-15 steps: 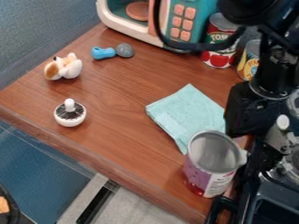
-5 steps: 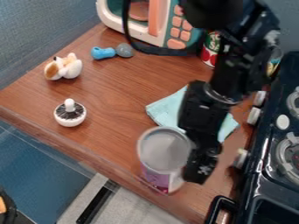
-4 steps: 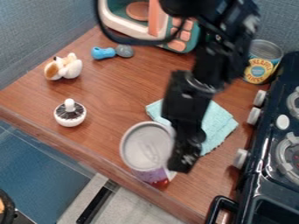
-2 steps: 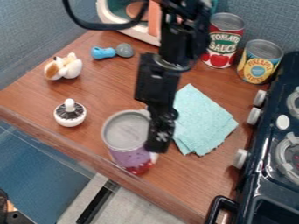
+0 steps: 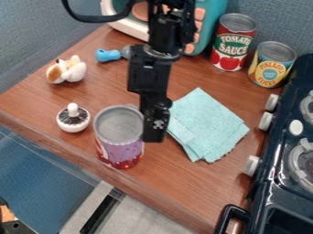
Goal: Move the can in the table
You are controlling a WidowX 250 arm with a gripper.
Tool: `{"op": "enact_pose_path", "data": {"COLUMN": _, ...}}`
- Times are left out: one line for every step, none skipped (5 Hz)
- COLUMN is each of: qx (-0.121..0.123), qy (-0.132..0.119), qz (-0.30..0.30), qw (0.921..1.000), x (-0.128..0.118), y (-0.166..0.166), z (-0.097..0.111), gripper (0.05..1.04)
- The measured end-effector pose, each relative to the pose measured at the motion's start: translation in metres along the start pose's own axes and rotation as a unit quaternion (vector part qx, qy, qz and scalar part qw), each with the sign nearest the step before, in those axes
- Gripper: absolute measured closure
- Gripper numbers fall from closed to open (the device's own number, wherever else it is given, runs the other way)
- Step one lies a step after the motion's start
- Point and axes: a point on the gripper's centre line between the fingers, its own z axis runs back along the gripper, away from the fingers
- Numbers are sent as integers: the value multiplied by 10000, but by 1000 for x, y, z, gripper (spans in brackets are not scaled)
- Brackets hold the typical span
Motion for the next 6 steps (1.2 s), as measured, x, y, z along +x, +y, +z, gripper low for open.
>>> {"op": "enact_pose_path", "data": {"qx": -34, "qy": 79, "qz": 314, "qw": 9995, "x": 12, "y": -15, "z": 3, "gripper": 83}}
{"op": "enact_pose_path", "data": {"qx": 1, "qy": 217, "qz": 552, "qw": 9982, "x": 20, "y": -29, "z": 5, "gripper": 83}}
{"op": "enact_pose_path", "data": {"qx": -19, "qy": 282, "qz": 870, "qw": 9958, "x": 35, "y": -41, "z": 7, "gripper": 82}}
{"op": "enact_pose_path", "data": {"qx": -104, "qy": 373, "qz": 998, "qw": 9943, "x": 42, "y": -53, "z": 13, "gripper": 82}}
{"op": "enact_pose_path", "data": {"qx": -118, "qy": 397, "qz": 1103, "qw": 9930, "x": 48, "y": -58, "z": 15, "gripper": 82}}
{"op": "enact_pose_path", "data": {"qx": -235, "qy": 459, "qz": 1049, "qw": 9931, "x": 45, "y": -65, "z": 24, "gripper": 82}}
